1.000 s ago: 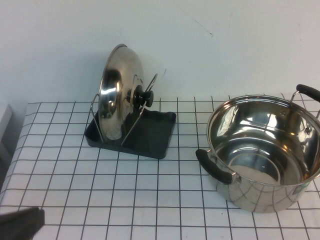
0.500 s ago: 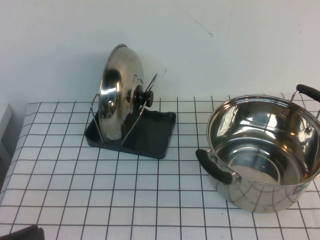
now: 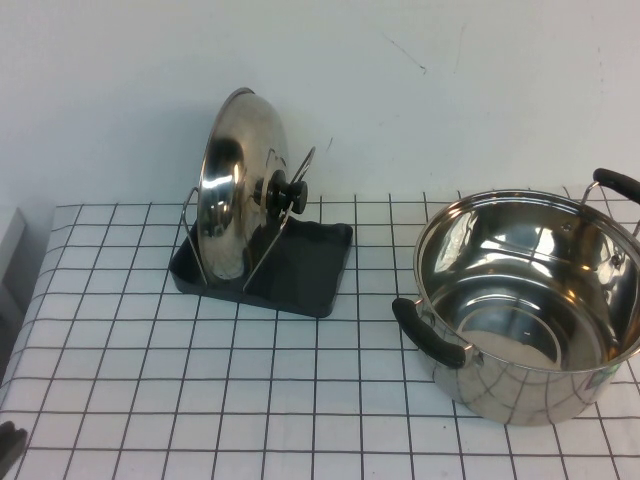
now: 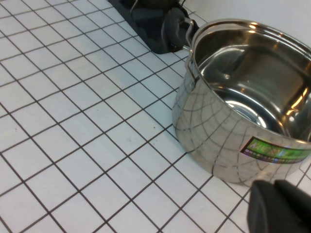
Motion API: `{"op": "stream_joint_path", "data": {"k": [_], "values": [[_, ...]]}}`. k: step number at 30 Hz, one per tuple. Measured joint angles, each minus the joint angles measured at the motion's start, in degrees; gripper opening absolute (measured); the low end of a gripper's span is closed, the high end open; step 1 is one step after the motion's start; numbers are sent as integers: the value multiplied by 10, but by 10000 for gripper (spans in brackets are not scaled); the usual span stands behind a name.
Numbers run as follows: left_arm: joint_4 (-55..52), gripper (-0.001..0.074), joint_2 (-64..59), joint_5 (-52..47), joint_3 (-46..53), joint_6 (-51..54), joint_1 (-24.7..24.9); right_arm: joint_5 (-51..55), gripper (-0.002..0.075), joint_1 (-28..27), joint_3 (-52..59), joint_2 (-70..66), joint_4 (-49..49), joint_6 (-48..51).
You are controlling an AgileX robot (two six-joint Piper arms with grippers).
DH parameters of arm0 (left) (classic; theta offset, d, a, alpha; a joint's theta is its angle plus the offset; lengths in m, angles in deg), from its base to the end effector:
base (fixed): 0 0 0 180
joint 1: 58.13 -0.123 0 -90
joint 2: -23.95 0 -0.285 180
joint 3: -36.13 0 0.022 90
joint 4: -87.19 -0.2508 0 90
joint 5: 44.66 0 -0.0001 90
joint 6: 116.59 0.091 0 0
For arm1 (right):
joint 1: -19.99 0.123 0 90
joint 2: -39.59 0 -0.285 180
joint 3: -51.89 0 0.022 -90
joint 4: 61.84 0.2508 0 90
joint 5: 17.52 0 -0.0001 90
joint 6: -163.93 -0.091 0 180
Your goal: Put pot lid on rack
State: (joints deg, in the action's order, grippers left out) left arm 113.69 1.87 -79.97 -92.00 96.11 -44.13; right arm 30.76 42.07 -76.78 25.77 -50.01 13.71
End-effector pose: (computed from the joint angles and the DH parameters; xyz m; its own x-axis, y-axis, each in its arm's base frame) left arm 0.0479 -0.0362 0.2958 -0.1812 0.2277 -0.9567 0.5158 0.8503 0.1046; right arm 0.0174 0.0221 0.2815 -0.1467 -0.4563 -0.8776 -0.5998 0.7465 -0.2879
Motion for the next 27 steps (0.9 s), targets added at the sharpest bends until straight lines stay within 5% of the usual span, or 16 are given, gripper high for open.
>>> {"op": "stream_joint_path", "data": {"k": [4,12,19,27], "values": [[-85,-1,30,8,30,3,-1,1,-1,0,0,0,1,0],[-63,-1,118,49,105,42,-26,1,-1,0,0,0,1,0],[-118,-1,150,150,181,-135,-79,1,-1,0,0,0,1,0],[-187,-1,150,168,239,-265,-66,1,-1,0,0,0,1,0]]}}
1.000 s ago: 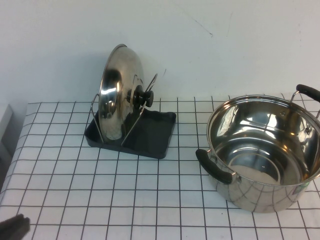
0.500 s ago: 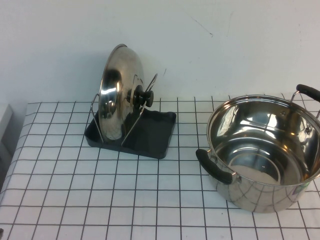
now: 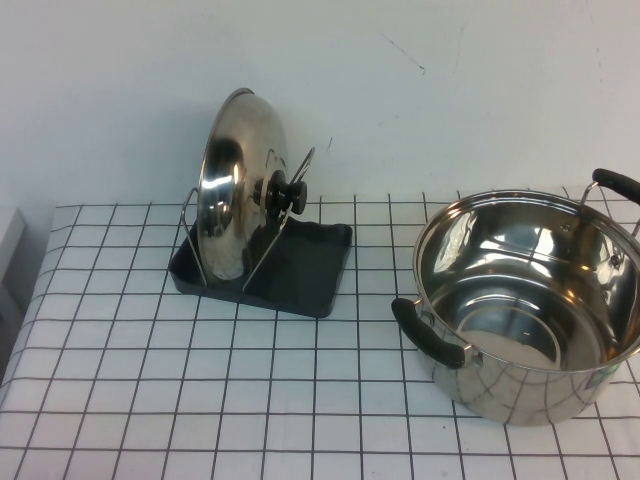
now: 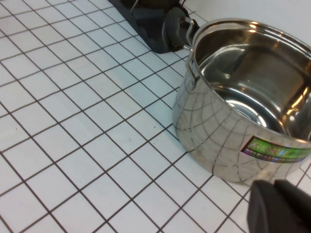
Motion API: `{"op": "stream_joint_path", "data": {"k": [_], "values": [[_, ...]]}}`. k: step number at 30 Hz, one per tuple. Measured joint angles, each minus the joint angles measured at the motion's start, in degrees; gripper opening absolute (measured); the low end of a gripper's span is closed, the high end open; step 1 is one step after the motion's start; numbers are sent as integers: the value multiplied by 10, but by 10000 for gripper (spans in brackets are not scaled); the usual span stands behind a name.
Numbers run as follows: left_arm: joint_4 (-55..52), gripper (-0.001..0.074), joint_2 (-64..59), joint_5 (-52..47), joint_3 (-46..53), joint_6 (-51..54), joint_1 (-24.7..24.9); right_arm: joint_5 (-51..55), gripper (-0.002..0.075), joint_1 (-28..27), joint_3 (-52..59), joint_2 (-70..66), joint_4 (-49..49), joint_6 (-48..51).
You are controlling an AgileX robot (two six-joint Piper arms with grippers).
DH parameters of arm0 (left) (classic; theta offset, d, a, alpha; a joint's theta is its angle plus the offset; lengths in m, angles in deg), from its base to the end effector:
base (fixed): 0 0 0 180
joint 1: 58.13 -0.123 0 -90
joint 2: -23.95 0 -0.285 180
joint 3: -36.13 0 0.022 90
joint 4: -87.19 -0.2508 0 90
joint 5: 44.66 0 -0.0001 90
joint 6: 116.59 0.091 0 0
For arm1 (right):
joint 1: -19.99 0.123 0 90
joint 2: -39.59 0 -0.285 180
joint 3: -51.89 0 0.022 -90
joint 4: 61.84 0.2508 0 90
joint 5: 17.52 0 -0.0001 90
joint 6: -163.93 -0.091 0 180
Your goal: Put pot lid on rack
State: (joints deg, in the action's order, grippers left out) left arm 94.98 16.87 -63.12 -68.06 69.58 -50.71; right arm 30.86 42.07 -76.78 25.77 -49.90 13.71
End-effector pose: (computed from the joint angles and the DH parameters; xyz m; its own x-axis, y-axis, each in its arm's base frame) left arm 0.0515 -0.0107 0.1933 -0.1961 0.0040 -0.9806 0.1666 0.9856 -0.0293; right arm 0.0173 0.0222 0.2814 -0.1481 -0.4558 -0.8777 -0.6013 0.7461 -0.2860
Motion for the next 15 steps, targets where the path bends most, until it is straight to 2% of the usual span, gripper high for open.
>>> {"op": "stream_joint_path", "data": {"k": [15], "values": [[15,-2,0,0,28,-31,6,0,-1,0,0,0,1,0]]}}
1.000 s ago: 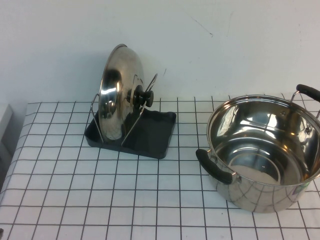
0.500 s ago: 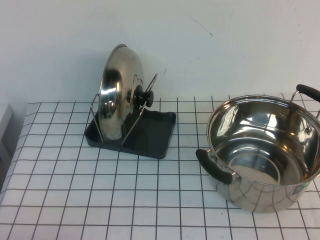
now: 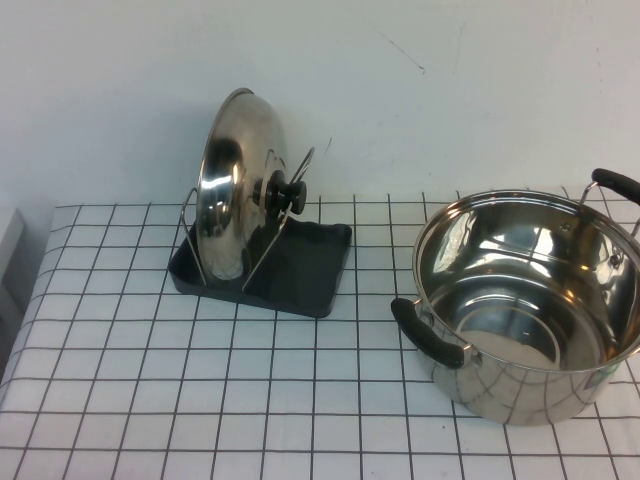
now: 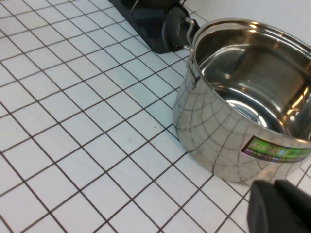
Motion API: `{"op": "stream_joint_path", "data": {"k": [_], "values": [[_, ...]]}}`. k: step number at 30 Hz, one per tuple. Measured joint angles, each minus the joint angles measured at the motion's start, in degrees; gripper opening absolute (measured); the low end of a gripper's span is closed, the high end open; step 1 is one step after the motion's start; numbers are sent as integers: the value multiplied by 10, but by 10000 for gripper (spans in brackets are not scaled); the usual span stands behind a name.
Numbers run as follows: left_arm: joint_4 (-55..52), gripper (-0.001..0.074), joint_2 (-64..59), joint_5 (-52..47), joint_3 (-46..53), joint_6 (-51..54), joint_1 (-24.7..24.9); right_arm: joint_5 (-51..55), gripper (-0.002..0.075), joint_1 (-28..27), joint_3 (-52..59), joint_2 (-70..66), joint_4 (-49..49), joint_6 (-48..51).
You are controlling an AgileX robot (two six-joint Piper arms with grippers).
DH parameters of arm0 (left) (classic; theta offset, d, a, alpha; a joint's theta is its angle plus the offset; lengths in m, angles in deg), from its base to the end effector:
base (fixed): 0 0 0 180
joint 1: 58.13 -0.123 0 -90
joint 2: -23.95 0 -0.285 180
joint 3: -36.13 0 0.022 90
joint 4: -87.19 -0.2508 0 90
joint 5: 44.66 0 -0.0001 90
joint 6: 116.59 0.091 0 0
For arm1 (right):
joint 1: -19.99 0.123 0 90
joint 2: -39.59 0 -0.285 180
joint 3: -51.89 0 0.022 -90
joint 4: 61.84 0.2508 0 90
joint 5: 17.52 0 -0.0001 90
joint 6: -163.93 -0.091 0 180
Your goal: Put pot lid on rack
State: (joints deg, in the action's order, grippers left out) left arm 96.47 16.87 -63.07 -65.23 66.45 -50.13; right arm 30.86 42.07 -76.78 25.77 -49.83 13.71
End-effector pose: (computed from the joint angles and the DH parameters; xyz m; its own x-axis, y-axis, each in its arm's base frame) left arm 0.0527 -0.0121 0.1768 -0.2557 -0.0655 -0.9645 0.1631 0.9805 -0.1098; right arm 0.0172 0.0223 0.2814 -0.1482 -0.4549 -0.8781 -0.6018 0.7461 -0.2849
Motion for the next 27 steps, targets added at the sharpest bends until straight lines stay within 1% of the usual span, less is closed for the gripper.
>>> {"op": "stream_joint_path", "data": {"k": [25,27], "values": [[0,-2,0,-5,-1,0,0,0,-1,0,1,0,0,0],[0,-2,0,-5,-1,0,0,-26,-1,-1,12,4,-9,6]]}}
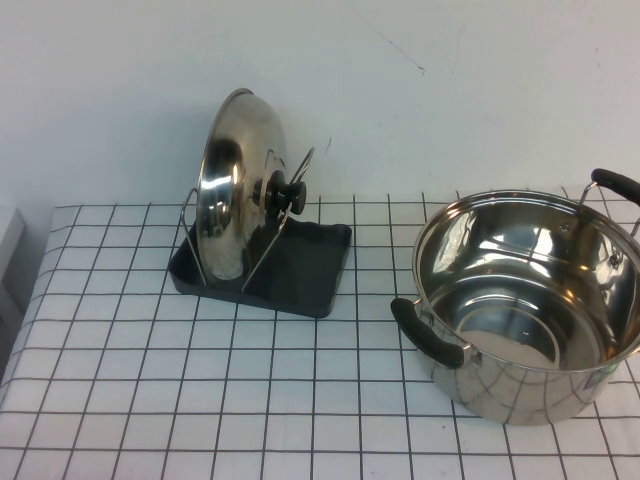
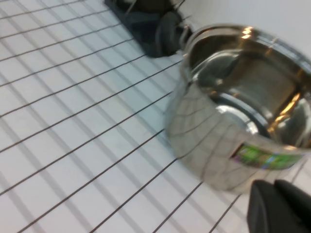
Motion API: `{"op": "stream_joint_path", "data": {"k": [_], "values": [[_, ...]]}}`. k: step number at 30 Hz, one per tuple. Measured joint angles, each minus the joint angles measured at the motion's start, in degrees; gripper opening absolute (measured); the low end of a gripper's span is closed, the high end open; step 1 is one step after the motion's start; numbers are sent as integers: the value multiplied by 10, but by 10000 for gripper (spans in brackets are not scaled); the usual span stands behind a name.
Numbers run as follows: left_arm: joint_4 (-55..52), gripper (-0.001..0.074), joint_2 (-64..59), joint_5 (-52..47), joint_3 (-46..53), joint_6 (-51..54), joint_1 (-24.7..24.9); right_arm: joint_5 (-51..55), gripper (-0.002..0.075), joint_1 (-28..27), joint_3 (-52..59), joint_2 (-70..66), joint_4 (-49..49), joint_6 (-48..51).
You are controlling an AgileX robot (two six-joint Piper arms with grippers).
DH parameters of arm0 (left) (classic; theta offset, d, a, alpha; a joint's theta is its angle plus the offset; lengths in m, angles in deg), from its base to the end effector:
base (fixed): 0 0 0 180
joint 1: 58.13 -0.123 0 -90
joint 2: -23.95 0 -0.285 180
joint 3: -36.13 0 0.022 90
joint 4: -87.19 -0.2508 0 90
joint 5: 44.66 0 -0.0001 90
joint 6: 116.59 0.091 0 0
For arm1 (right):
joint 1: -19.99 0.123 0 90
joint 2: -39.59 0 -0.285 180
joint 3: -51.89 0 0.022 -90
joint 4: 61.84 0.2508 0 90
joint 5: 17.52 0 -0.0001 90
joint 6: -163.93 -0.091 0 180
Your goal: Put pot lid on rack
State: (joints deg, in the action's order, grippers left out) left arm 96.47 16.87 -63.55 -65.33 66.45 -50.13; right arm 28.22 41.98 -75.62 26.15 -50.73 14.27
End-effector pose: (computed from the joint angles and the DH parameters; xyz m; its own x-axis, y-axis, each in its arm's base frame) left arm 0.0524 -0.0122 0.1767 -0.2620 -0.0642 -0.9629 0.1637 0.9804 -0.1099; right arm 0.0202 0.0217 0.2790 -0.1208 -0.4582 -0.8806 -0.5809 0.7520 -0.3116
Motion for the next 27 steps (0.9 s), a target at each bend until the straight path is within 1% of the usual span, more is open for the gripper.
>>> {"op": "stream_joint_path", "data": {"k": [2,5,8,11,14,17,19,24,27], "values": [[0,-2,0,0,0,0,0,-48,-1,-6,21,11,-9,-12],[1,-2,0,0,0,0,0,-164,-1,-35,72,33,-14,-44],[3,-2,0,-2,0,0,0,-249,-1,-82,138,55,-12,-62],[3,-2,0,-3,0,0,0,-291,-1,-141,196,63,0,-66],[4,-2,0,-3,0,0,0,-304,-1,-194,239,64,5,-69],[4,-2,0,-3,0,-3,0,-306,-1,-232,261,64,5,-73],[4,-2,0,-3,0,-3,0,-300,-1,-249,263,64,-3,-84],[5,-2,0,-3,0,-3,0,-261,-1,-289,263,64,-73,-142],[5,-2,0,-3,0,-3,0,-259,-1,-305,263,64,-81,-153]]}}
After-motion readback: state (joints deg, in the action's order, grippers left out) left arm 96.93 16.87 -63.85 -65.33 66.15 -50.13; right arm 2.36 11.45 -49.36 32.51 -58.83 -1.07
